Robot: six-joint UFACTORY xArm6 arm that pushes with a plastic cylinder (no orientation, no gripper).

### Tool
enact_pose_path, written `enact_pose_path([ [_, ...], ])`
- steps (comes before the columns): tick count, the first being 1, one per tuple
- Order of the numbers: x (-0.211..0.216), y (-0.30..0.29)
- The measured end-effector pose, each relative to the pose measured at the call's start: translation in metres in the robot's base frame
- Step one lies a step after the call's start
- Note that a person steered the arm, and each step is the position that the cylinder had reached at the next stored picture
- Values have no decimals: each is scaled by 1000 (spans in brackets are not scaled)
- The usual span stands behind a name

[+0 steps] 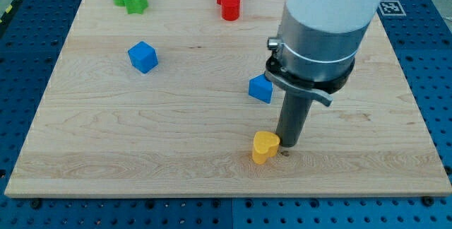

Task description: Push the yellow heart to the bottom center of the board

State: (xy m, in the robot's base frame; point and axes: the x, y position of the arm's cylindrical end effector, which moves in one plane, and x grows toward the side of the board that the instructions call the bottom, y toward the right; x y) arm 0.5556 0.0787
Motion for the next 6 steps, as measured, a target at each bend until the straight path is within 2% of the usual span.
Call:
enact_pose_path([
  [1, 5, -12],
  [2, 5, 8],
  [3, -2, 73],
  [5, -128, 90],
  [6, -172, 112],
])
